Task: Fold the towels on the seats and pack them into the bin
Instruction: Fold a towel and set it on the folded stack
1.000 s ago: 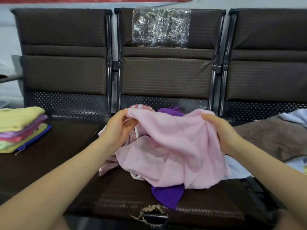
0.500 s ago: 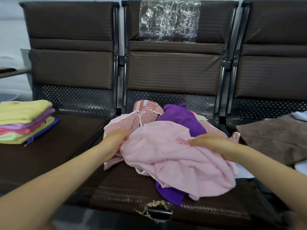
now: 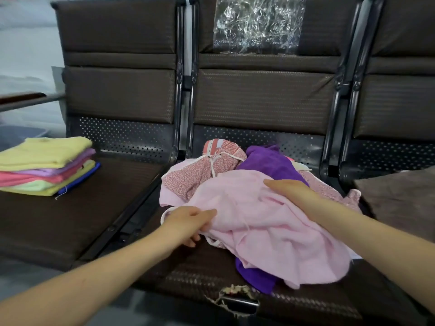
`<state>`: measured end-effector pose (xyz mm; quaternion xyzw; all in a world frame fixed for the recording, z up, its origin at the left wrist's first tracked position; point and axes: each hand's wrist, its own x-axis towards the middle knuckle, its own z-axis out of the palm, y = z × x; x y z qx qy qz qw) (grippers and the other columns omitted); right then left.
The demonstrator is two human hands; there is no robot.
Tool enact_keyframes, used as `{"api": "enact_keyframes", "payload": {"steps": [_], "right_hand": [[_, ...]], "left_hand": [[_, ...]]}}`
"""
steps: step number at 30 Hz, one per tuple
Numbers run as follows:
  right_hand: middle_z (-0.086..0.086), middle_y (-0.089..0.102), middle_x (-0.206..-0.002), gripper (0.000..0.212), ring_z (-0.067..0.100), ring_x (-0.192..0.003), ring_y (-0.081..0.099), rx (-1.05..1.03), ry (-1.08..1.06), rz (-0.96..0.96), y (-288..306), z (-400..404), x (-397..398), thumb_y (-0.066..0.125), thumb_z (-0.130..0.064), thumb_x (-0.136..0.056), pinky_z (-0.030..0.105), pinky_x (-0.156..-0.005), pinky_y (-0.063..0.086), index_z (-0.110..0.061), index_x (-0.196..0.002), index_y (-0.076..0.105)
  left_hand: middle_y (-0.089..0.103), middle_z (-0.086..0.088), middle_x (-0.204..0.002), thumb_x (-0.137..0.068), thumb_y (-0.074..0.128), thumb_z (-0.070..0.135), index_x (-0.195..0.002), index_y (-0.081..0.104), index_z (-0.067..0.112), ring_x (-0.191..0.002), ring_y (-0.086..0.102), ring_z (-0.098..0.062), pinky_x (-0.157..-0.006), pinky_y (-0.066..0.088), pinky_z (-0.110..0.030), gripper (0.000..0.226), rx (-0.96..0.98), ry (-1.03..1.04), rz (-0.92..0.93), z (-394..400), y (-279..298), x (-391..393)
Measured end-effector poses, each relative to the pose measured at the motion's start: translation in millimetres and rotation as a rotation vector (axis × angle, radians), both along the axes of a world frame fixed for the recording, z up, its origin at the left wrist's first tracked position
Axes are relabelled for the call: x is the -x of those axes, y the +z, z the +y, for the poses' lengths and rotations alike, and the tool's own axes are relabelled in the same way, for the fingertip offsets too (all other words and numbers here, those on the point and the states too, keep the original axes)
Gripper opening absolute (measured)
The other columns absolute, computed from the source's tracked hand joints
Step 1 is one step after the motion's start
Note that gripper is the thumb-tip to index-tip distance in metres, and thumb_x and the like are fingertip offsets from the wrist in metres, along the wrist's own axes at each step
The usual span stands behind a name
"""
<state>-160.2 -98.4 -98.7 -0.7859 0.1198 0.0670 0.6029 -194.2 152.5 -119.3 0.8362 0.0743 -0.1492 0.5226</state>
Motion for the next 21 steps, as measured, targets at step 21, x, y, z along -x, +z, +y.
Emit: {"api": "enact_keyframes", "payload": {"steps": [21], "right_hand": [[0.014, 0.068, -0.083, 0.049, 0.026, -0.074, 0.069, -0.856, 0.045, 0.085, 38, -106, 21, 0.08, -0.004, -0.034, 0.036, -0.064, 0.058, -0.001, -0.081, 0.067]], "left_hand": [[0.065, -0.008, -0.094, -0.092, 0.053, 0.027, -0.091, 0.063, 0.013, -0.084, 0.059, -0.021, -0.078, 0.048, -0.034, 0.017, 0.505, 0.24, -0.168, -65, 27, -55]]}}
